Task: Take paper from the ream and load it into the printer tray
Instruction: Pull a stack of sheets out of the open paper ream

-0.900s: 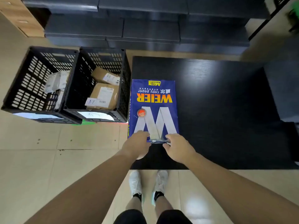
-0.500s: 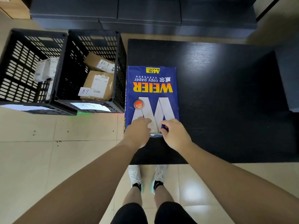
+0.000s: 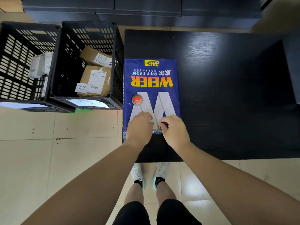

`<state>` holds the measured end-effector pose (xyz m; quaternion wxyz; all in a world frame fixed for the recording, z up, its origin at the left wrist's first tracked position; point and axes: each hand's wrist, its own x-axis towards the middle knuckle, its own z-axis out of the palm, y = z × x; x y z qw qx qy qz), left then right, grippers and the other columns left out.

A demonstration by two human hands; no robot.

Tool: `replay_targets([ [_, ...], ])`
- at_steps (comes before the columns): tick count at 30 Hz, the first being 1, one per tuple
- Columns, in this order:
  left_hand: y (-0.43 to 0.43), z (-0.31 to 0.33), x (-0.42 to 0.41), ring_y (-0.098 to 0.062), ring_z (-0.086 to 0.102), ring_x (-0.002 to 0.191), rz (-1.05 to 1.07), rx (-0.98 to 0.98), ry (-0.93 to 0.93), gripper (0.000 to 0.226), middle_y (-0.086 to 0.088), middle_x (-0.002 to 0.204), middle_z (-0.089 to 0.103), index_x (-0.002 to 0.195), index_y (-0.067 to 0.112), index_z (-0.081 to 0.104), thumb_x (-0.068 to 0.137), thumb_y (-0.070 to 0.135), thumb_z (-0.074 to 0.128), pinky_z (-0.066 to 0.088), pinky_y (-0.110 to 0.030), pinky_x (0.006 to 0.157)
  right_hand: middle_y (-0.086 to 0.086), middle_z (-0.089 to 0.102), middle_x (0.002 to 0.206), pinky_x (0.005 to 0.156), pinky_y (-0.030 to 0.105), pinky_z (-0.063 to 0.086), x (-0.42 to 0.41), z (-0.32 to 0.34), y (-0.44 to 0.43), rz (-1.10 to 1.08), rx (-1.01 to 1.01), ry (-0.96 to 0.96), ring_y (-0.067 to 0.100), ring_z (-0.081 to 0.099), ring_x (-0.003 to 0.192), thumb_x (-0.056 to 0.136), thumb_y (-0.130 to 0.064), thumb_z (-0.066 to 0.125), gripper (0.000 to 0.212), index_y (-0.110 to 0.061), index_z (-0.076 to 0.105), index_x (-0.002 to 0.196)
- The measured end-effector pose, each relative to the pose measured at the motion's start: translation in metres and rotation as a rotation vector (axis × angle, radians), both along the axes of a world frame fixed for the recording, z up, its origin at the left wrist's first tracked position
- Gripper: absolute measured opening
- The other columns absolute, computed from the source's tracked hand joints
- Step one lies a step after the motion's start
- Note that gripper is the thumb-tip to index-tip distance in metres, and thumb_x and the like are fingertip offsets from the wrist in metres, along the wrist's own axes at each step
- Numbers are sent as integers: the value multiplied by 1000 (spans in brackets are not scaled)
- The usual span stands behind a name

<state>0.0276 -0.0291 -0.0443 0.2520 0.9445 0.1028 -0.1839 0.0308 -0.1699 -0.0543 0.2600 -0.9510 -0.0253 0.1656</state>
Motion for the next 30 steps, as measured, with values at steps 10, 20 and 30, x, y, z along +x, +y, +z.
replay_targets([
  [10, -5, -5, 3, -27, 62, 95, 35, 37, -4, 13, -5, 104, 62, 105, 16, 63, 96, 18, 55, 53, -42, 80, 3, 66, 97, 84, 34, 56, 6, -3, -1, 21, -1, 16, 15, 61, 88, 95, -19, 60, 11, -17, 71, 95],
  [20, -5, -4, -16, -24, 53, 95, 15, -23, -22, 15, 1, 94, 54, 88, 21, 54, 93, 7, 57, 46, -37, 80, -3, 59, 98, 86, 35, 46, -11, 3, -4, 124, -21, 29, 15, 52, 92, 99, -21, 50, 15, -24, 57, 87],
  [30, 2, 4, -47, -23, 45, 102, -97, 62, -15, 17, 1, 102, 50, 92, 19, 63, 92, 7, 51, 38, -42, 91, 0, 56, 101, 92, 38, 44, -37, 7, -16, 242, -59, -18, 17, 51, 94, 100, -20, 46, 15, -18, 61, 104],
])
